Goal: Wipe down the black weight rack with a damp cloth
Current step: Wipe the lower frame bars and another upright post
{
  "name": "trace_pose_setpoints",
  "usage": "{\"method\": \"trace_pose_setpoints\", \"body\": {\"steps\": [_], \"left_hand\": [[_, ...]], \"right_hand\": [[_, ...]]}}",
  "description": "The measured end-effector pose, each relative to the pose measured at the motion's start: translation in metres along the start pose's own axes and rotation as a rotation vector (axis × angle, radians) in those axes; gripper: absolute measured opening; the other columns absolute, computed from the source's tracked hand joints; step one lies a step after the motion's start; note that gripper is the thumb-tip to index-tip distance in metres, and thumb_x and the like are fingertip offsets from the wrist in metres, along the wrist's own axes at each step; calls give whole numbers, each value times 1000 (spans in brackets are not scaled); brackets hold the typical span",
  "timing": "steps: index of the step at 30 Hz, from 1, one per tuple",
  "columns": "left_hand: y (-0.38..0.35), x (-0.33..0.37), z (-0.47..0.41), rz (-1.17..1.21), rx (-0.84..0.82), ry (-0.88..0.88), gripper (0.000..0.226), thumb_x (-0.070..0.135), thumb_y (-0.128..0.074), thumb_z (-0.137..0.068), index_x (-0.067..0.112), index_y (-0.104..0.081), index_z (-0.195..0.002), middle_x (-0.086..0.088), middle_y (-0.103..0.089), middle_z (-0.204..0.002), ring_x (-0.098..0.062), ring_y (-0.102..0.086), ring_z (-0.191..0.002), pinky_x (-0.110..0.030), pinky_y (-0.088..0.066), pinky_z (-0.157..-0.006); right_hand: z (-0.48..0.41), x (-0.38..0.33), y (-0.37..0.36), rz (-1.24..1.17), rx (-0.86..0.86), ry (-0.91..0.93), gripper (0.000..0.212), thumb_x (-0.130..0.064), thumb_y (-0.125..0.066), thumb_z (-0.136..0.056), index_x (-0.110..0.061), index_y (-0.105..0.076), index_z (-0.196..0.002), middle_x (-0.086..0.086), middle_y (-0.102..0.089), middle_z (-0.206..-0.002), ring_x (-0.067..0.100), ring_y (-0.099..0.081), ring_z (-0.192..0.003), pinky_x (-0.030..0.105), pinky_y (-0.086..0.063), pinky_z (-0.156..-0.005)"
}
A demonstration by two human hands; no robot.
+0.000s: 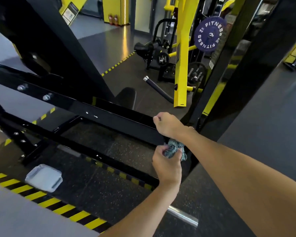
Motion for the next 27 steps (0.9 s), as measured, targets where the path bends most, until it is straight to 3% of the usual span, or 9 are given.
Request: {"method": "trace_pose_setpoints", "body": {"steps": [2, 4, 8, 11, 13, 15, 18, 23, 27], "left_hand": [[7, 1, -8, 32, 89, -14, 20, 3, -77, -84, 7, -63, -97, 3, -63, -83, 10, -62, -67, -7, -48, -60], [12, -5, -12, 63, 155, -3, 20, 3, -76, -85, 7, -62, -99, 2, -63, -85, 4, -64, -69, -6, -47, -61], [4, -19, 1, 33, 131, 71, 20, 9, -76, -86, 12, -63, -101, 1, -65, -89, -4, -63, -73, -8, -49, -63], [11, -12, -14, 114, 185, 20, 17, 7, -76, -86, 11, -64, -99, -1, -67, -84, -1, -66, -67, -15, -53, -61], [20, -5, -25, 162, 249, -38, 15, 9, -76, -86, 13, -64, -95, -3, -69, -84, -2, -67, -69, -18, -54, -62], [18, 0, -21, 126, 213, -83, 13, 11, -76, -86, 13, -65, -92, -3, -69, -82, -8, -68, -70, -20, -54, -62], [12, 5, -17, 132, 108, -110, 11, 6, -75, -86, 5, -65, -90, -3, -68, -76, -8, -67, -65, -19, -53, -57], [29, 11, -40, 86, 276, -194, 16, 18, -77, -87, 13, -62, -85, -1, -62, -72, -9, -57, -61, -26, -50, -57], [20, 11, -28, 80, 104, -193, 12, 10, -76, -86, 10, -64, -87, -2, -68, -76, -10, -66, -66, -24, -55, -58]], "right_hand": [[-4, 0, -4, 29, -24, -9, 38, -37, -33, -102, -21, -44, -70, 5, -56, -79, 30, -55, -84, 36, -41, -76], [-8, 1, -6, 32, -23, -23, 41, -44, -31, -102, -20, -43, -69, 6, -55, -81, 30, -55, -84, 38, -42, -79], [-15, -2, -5, 69, 54, -51, 47, -50, -28, -100, -12, -51, -86, 14, -62, -99, 36, -60, -95, 41, -47, -86], [-19, -5, -4, 93, 141, -27, 52, -47, -30, -102, -6, -61, -94, 16, -65, -103, 37, -61, -94, 39, -45, -78], [-20, -5, -4, 99, 173, -24, 51, -44, -30, -102, -6, -63, -100, 15, -65, -105, 37, -61, -97, 40, -44, -81], [-21, -6, -5, 92, 152, -49, 48, -41, -30, -100, -7, -63, -105, 14, -64, -109, 37, -60, -101, 42, -44, -87], [-27, -2, -5, 55, 100, -89, 36, -37, -32, -97, -10, -55, -97, 13, -64, -111, 35, -59, -99, 42, -41, -87], [-30, 1, -8, 16, 86, -100, 34, -46, -33, -95, -18, -50, -86, 11, -67, -102, 32, -59, -87, 39, -41, -80], [-32, 0, -8, -5, 57, -114, 32, -46, -36, -94, -18, -48, -83, 7, -60, -89, 30, -56, -83, 37, -40, -77]]}}
Point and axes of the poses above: each hand's wrist, its own z-axis away from the middle knuckle, its own y-axis out of the back of the hand, x = y × z, the point moved 5 cm from there along -z, towards the middle knuckle
